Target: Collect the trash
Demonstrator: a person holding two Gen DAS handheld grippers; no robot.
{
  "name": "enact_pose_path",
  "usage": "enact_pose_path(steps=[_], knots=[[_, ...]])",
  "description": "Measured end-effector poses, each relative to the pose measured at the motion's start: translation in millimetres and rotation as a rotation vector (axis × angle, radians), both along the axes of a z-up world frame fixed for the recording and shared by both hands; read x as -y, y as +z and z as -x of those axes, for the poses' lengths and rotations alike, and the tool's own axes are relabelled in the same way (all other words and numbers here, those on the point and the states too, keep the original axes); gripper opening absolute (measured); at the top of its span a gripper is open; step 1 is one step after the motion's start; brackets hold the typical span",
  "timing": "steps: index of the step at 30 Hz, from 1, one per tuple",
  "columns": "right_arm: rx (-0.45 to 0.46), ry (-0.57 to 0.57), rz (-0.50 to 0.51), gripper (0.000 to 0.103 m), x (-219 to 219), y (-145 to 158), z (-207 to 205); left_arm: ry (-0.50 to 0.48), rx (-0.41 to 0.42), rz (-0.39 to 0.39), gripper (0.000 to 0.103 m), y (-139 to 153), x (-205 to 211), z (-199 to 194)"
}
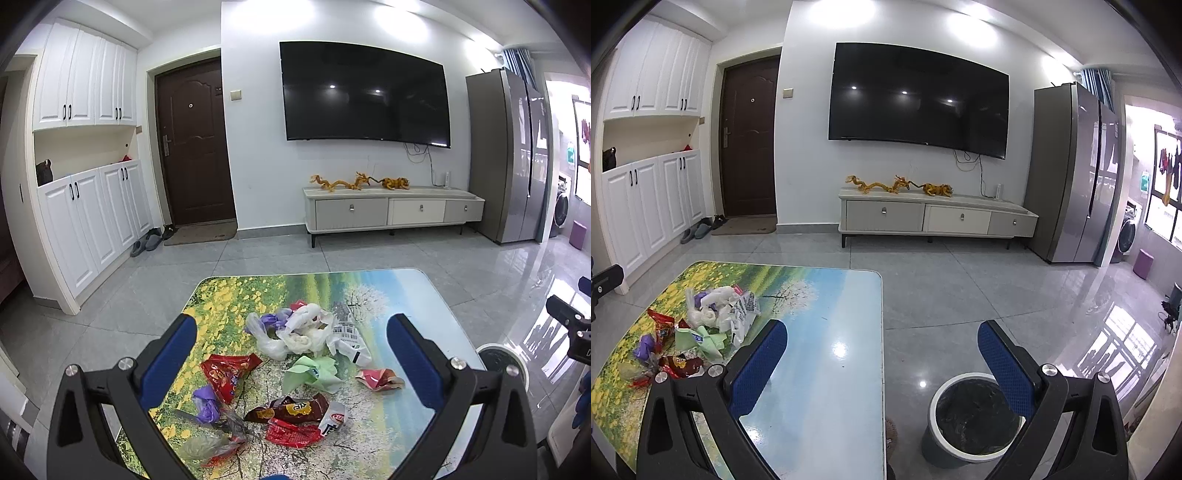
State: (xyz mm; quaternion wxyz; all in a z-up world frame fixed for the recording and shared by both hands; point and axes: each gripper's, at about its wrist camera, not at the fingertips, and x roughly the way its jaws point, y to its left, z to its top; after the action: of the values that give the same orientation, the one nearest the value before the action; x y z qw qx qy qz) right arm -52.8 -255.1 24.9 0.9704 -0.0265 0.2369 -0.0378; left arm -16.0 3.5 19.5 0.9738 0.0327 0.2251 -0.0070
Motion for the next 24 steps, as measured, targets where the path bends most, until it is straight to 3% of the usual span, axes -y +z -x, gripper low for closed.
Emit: enact_pose_path(steps=[24], knots=[[0.09, -0.045, 0.012, 0.103, -3.2, 14.5, 20.2, -0.043, 0.05, -0.013, 0.103, 16.1, -0.1, 14.8]])
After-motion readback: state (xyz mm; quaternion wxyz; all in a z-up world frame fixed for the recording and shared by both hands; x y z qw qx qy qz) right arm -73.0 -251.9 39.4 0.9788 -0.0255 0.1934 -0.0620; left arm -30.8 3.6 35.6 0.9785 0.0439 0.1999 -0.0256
